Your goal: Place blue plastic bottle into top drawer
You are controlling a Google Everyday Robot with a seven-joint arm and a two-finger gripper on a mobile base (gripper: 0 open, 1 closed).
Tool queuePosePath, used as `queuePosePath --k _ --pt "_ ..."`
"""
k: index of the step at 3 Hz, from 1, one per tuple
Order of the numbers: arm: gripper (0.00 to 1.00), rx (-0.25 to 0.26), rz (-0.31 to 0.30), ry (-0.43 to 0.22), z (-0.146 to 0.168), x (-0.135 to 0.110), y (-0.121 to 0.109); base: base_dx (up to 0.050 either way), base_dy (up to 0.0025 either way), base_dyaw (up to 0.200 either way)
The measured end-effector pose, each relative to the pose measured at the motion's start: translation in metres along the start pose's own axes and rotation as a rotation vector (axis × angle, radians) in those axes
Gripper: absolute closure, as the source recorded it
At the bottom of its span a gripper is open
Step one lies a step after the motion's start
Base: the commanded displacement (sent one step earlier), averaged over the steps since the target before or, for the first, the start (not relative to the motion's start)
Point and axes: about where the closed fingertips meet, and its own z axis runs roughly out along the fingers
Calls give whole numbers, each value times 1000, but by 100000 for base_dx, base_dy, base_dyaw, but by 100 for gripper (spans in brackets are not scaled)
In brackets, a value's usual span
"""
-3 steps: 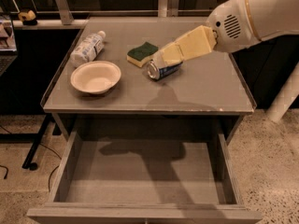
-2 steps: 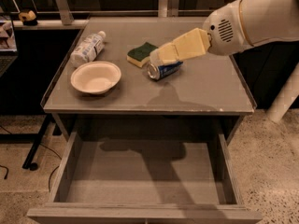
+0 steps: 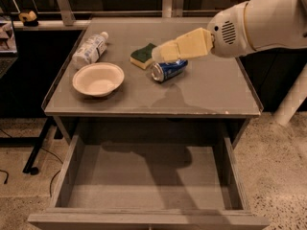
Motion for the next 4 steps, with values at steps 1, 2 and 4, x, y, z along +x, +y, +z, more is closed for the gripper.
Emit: queuePosePath --k 1,2,4 --pt "0 55 172 -103 15 -5 -18 0 0 0" --pt "0 119 346 -221 25 -18 -47 0 0 0" --pt "0 189 510 -348 28 -40 -77 0 0 0"
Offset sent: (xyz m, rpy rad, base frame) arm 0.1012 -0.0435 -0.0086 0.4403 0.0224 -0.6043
